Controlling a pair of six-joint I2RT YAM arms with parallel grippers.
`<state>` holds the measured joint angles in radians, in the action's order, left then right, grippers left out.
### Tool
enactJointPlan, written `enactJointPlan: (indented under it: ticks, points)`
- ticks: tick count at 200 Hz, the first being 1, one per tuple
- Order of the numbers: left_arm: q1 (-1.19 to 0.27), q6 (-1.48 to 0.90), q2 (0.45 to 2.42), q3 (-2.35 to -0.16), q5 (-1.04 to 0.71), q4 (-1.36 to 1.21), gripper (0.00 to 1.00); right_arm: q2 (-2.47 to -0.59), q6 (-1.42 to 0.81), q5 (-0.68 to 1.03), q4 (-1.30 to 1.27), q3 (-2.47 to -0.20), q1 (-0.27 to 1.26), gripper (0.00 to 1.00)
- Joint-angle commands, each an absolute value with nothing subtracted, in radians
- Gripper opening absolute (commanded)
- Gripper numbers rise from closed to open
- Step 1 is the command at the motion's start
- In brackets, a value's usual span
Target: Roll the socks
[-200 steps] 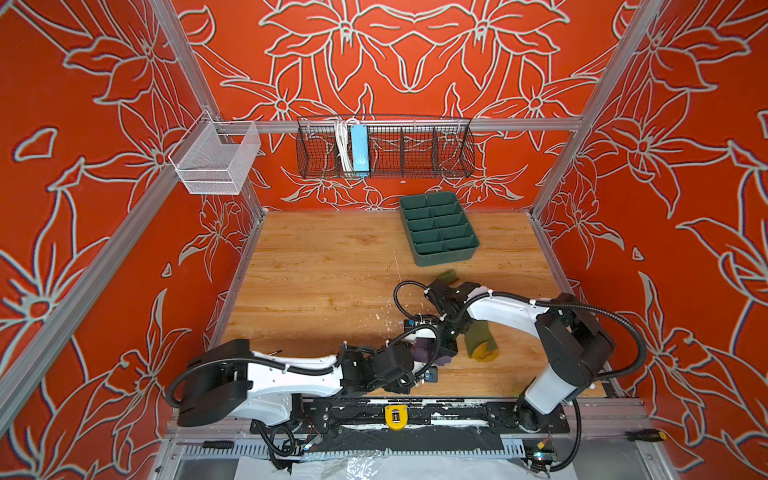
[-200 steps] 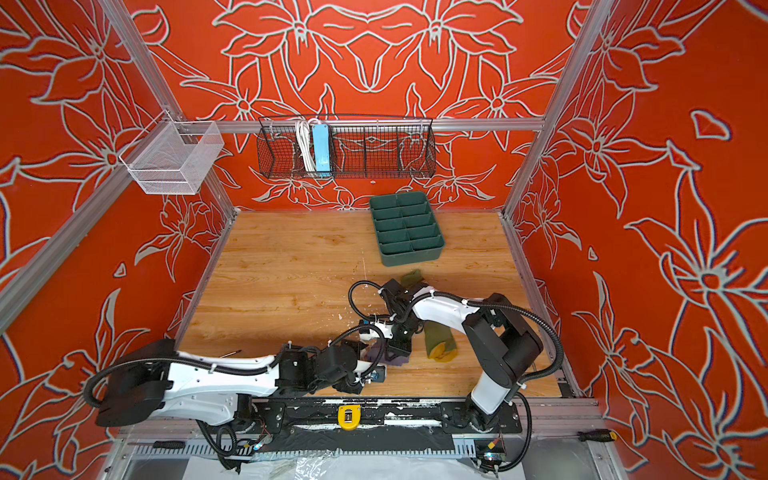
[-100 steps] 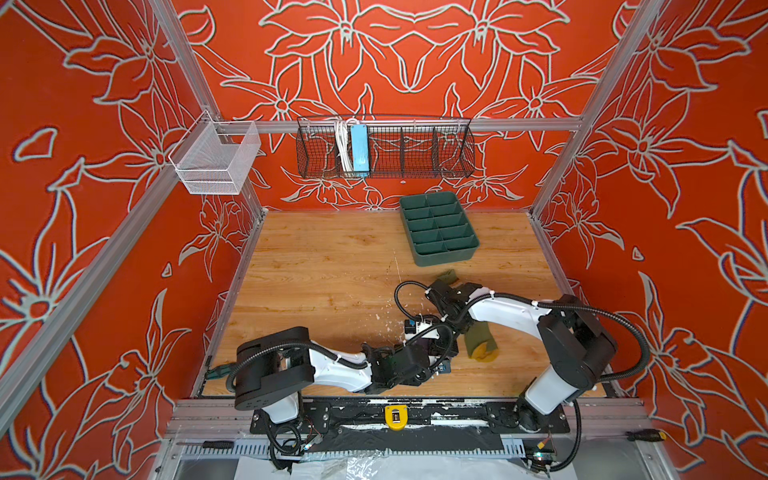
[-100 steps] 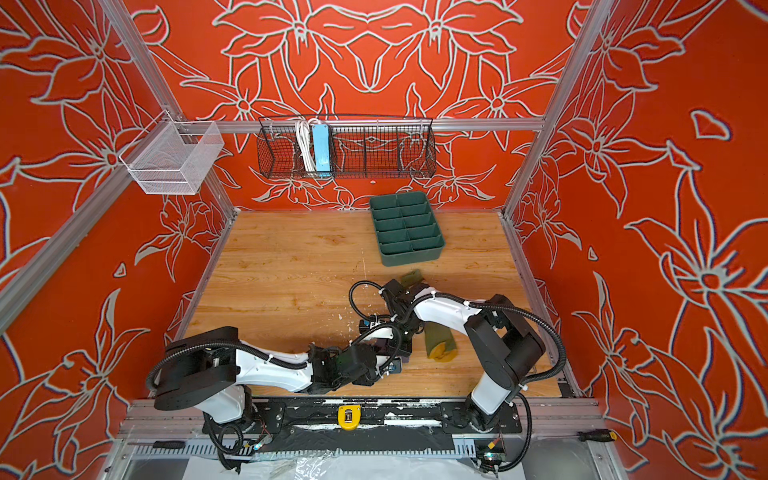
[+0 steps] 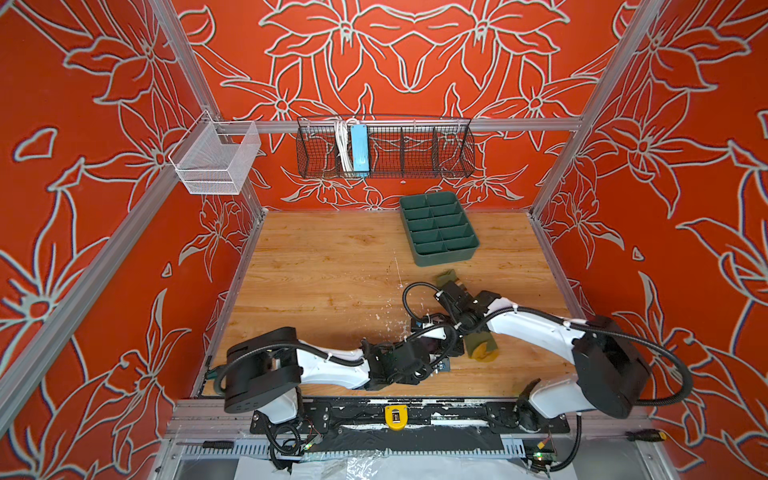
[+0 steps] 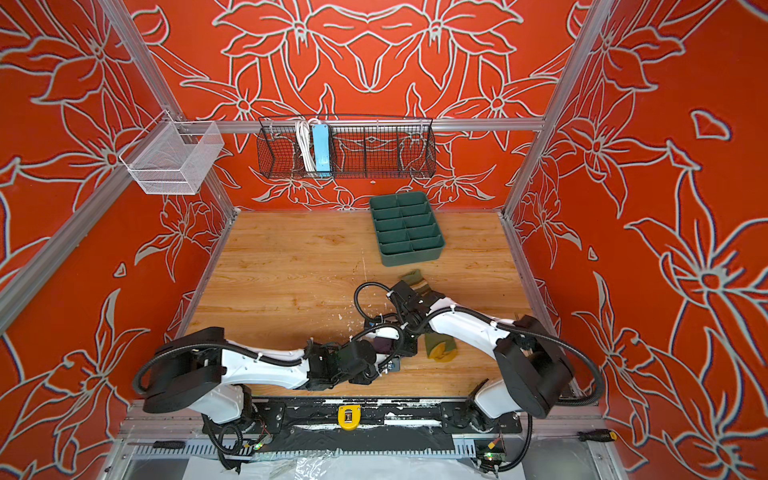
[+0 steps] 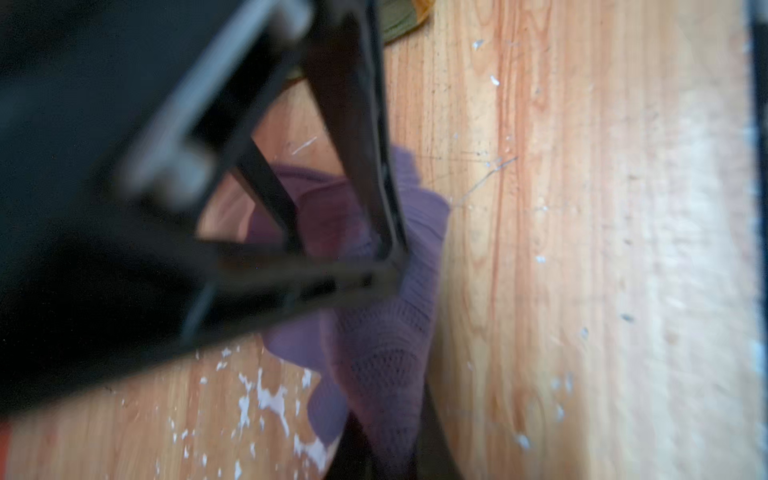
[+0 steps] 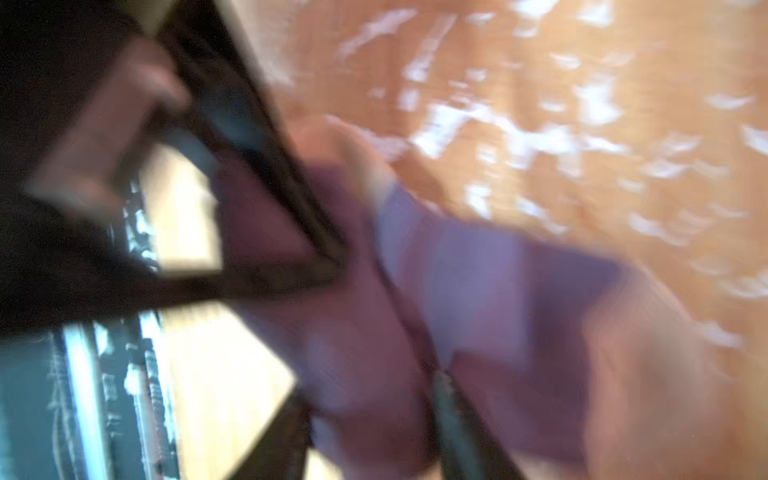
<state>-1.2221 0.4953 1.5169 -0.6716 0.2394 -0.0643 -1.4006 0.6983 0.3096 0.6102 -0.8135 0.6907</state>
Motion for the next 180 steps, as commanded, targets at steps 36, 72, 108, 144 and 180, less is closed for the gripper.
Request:
enactJointPlan:
  ticks: [36, 72, 108, 144, 180]
  points:
    - [-1.202, 0.338, 1.556, -0.799, 0.061, 0.312, 0.0, -1.048, 0.643, -0.054, 0.416, -0.659, 0.617, 0.78]
    - [-1.143, 0.298, 1.693, -0.978, -0.05, 0.479, 0.0, -0.894, 0.545, -0.29, 0.242, -0.616, 0.447, 0.89]
    - [-1.065, 0.229, 1.826, -1.146, -0.247, 0.617, 0.0, -0.828, 0.354, -0.397, 0.19, -0.722, 0.354, 0.97]
    - [-0.984, 0.158, 1.986, -1.296, -0.452, 0.745, 0.0, -0.721, 0.278, -0.189, 0.331, -0.817, 0.354, 0.98]
    - [-0.933, 0.135, 2.089, -1.34, -0.592, 0.742, 0.0, -0.659, 0.515, 0.226, 0.678, -0.877, 0.378, 0.84]
